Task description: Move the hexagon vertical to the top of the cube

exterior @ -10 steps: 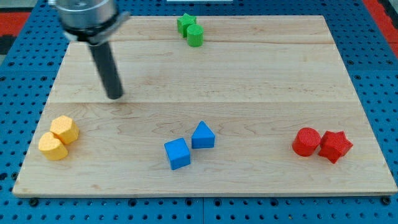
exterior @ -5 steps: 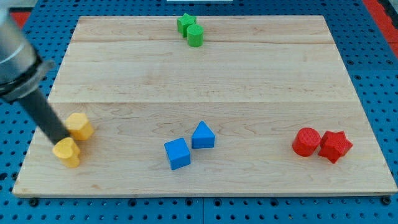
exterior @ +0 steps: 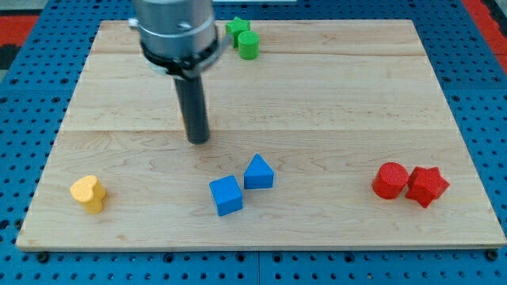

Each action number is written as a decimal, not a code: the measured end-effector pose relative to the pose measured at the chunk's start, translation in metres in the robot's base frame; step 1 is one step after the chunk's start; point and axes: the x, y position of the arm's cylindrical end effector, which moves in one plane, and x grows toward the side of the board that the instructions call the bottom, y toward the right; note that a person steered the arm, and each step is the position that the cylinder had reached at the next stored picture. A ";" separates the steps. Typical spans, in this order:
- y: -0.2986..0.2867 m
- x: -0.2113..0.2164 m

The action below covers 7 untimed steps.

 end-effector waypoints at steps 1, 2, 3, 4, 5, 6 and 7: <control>0.002 -0.018; -0.028 -0.036; -0.074 -0.045; -0.034 -0.077; 0.041 -0.078; 0.091 -0.071; 0.092 -0.140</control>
